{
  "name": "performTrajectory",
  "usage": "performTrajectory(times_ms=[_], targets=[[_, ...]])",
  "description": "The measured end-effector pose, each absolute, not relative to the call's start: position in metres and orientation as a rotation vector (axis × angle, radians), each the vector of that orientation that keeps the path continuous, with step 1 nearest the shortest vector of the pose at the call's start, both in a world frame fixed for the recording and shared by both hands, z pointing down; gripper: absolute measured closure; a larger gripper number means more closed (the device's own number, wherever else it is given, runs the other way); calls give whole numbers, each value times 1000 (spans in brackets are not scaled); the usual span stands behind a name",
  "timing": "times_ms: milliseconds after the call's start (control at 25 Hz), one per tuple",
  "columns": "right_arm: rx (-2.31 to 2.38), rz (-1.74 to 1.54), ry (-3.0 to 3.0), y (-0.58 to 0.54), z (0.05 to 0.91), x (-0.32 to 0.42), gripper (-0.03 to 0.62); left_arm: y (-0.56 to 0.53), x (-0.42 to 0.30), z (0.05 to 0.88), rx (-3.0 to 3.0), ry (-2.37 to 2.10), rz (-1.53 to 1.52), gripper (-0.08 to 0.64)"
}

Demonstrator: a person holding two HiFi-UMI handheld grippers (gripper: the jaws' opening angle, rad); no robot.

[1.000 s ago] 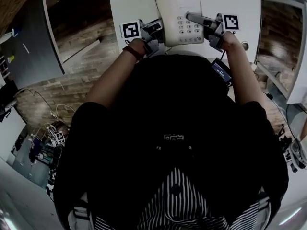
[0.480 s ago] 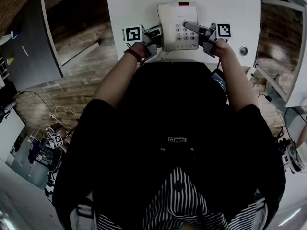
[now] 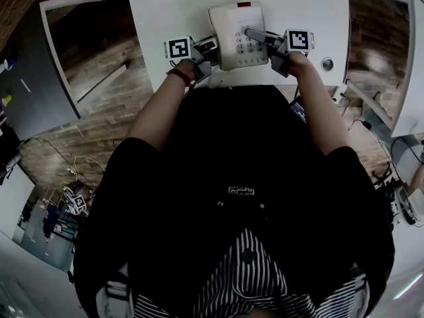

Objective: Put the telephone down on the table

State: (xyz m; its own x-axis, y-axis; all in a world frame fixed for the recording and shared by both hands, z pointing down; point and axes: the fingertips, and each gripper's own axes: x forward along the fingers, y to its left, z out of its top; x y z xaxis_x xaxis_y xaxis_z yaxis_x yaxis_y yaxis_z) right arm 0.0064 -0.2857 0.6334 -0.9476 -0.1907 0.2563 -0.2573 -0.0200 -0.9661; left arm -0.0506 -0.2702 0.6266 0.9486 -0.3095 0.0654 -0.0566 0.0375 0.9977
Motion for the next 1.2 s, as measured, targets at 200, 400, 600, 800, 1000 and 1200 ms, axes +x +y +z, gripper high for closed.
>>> performTrajectory(times_ms=[200, 400, 600, 800, 1000, 1200], targets=[[554, 2234, -2192, -302, 632, 36, 284, -274, -59, 641, 1493, -336, -196, 362], [546, 2249, -2097, -299, 638, 34, 390, -275, -67, 649, 1590, -347, -47, 360], [626, 2155, -2020, -296, 655, 30, 477, -275, -69, 654, 1606, -377, 21, 345], [593, 2187, -1994, -294, 655, 35, 499, -274, -68, 654, 1610, -404, 24, 343], [485, 1986, -1994, -296, 652, 30, 515, -276, -72, 654, 1628, -452, 28, 339], [435, 1912, -1980, -295, 650, 28, 517, -274, -71, 654, 1634, -439, 35, 339]])
